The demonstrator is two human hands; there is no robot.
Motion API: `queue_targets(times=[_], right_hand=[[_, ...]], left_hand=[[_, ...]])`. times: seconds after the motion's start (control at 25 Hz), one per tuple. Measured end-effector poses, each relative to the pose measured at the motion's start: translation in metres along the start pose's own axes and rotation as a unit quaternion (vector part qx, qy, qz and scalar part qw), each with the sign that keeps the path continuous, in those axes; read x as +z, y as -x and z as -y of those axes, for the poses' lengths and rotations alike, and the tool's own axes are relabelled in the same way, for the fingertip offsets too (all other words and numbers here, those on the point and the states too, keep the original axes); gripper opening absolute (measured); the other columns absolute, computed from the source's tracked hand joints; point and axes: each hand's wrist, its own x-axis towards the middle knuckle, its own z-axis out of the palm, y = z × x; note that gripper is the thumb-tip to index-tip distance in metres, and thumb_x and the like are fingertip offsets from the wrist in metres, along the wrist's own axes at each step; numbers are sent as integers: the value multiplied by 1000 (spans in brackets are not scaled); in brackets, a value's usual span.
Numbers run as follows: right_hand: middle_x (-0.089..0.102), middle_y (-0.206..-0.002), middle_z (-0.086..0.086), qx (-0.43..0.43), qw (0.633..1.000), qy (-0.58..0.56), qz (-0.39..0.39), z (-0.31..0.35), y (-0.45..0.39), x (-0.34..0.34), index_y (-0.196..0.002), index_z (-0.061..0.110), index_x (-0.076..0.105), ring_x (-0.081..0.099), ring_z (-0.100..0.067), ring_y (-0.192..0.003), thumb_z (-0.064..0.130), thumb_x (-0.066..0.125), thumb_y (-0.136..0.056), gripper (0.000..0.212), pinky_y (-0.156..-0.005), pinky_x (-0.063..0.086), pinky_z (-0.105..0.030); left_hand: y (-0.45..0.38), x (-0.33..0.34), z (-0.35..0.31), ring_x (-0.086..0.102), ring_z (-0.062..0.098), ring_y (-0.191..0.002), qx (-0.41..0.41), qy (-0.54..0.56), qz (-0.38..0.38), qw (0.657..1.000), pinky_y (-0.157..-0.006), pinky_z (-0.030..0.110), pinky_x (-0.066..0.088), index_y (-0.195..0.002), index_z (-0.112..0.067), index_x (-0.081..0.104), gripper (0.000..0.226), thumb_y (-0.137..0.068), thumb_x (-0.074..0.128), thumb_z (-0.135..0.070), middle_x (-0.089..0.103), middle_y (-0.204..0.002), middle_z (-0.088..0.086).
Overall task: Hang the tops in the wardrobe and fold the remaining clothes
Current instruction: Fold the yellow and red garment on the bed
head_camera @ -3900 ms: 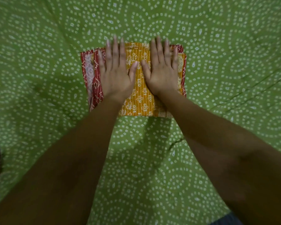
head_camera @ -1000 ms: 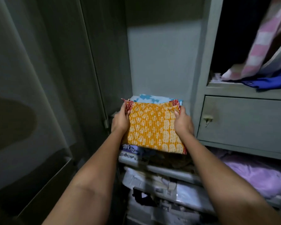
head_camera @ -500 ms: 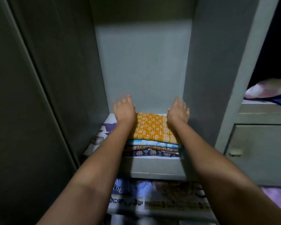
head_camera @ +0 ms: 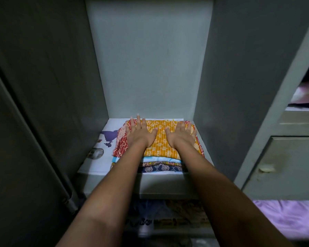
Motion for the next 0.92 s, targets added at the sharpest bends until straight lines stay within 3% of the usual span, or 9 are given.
queue_targets(times=[0.12,0.24,0.36,0.52,0.64,0.72,0.8,0.92], right_hand=[[-7,-160,-10,17,999,-26,16,-2,1,-15,-152,9,-2,-11,-27,-147,67,13,-93,85,-114,-12,-49],[8,-159,-13,-10,990,-141,16,-4,13,-47,-152,5,12,3,-31,-147,64,21,-95,82,-116,-4,-51],[27,-154,-12,-56,949,-308,29,-15,42,-77,-149,6,23,28,-33,-140,57,32,-97,73,-115,25,-47],[29,-153,-13,-99,904,-412,55,-46,111,-83,-147,3,29,33,-30,-138,57,41,-94,76,-112,32,-44],[33,-150,-5,-117,868,-478,62,-79,190,-77,-149,2,22,30,-24,-140,43,45,-98,69,-114,26,-33],[41,-139,-6,-112,860,-496,48,-105,236,-76,-145,-3,26,34,-20,-136,29,44,-101,57,-108,26,-26],[34,-149,-12,-90,861,-500,28,-135,281,-79,-145,-4,25,32,-24,-138,30,46,-100,60,-109,24,-27],[23,-155,-13,-71,868,-491,13,-170,334,-90,-148,-2,17,25,-26,-142,42,46,-98,73,-113,20,-31]], left_hand=[[-4,-14,4,-13,28,-146,-6,37,43,998,-117,48,-5,-153,-15,-3,85,-91,20,-70,-15,-159,6],[5,-51,5,14,31,-146,-16,216,17,976,-118,46,14,-152,-7,15,79,-95,30,-60,11,-159,12],[42,-78,-3,22,27,-144,-4,411,-32,911,-118,43,19,-150,-11,24,67,-98,32,-54,22,-157,8],[122,-83,-16,41,29,-133,-24,585,-6,811,-108,47,39,-142,-16,42,62,-94,46,-54,38,-148,3],[194,-78,-32,37,25,-137,19,551,-45,833,-115,35,26,-140,-2,42,52,-100,42,-36,39,-148,11],[243,-75,-47,33,22,-140,38,556,-44,829,-114,29,24,-142,0,40,52,-101,41,-33,37,-150,10],[288,-73,-60,31,20,-140,49,560,-23,826,-109,26,25,-144,-2,37,52,-102,40,-33,35,-151,7],[344,-81,-76,28,20,-142,66,566,-6,822,-116,30,19,-144,0,36,52,-102,38,-32,32,-153,10]])
